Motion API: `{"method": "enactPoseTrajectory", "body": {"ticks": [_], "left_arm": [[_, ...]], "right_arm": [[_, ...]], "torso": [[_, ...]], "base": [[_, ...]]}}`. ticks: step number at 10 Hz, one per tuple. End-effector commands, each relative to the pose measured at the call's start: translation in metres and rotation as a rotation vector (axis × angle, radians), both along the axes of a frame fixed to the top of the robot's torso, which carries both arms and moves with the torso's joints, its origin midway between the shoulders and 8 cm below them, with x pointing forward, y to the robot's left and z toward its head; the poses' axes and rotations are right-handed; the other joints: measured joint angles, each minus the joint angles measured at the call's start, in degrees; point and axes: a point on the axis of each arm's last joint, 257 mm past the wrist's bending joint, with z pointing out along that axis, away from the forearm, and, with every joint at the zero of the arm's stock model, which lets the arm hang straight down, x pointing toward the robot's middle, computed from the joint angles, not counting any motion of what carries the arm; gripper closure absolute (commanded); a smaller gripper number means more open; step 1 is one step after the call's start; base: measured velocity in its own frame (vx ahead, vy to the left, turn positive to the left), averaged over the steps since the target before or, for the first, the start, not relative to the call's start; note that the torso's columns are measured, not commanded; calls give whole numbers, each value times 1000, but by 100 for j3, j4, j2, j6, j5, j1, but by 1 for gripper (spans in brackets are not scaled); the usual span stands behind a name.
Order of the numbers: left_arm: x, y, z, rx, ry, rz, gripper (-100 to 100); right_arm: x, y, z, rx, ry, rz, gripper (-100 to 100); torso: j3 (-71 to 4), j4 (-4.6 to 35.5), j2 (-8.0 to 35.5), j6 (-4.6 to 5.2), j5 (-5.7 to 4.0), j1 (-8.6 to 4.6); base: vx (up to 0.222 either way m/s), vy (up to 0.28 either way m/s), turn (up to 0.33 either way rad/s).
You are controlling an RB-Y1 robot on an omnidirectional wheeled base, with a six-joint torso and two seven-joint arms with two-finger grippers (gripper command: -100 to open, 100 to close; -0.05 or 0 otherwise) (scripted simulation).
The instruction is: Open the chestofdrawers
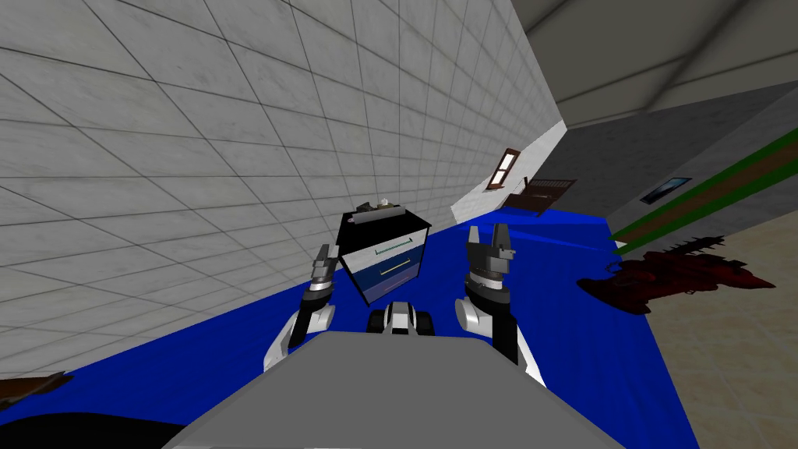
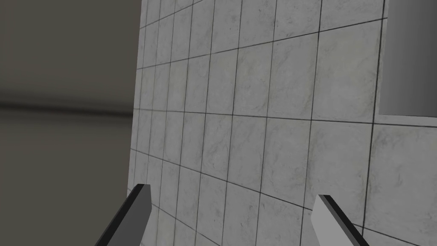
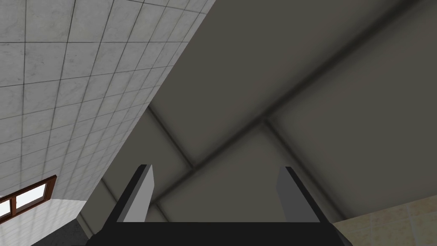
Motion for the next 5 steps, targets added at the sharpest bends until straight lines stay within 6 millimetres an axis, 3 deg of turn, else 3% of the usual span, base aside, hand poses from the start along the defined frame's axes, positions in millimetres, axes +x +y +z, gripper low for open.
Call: {"method": "enactPoseTrajectory", "body": {"ticks": [1,5], "left_arm": [[1,12,-12,-11,-2,12,-100],[1,29,-32,-32,3,34,-100]], "right_arm": [[0,0,0,0,0,0,0],[0,0,0,0,0,0,0]], "torso": [[2,1,3,1,0,2],[0,0,0,1,-1,-1]], "base": [[26,-28,41],[33,-32,34]]}}
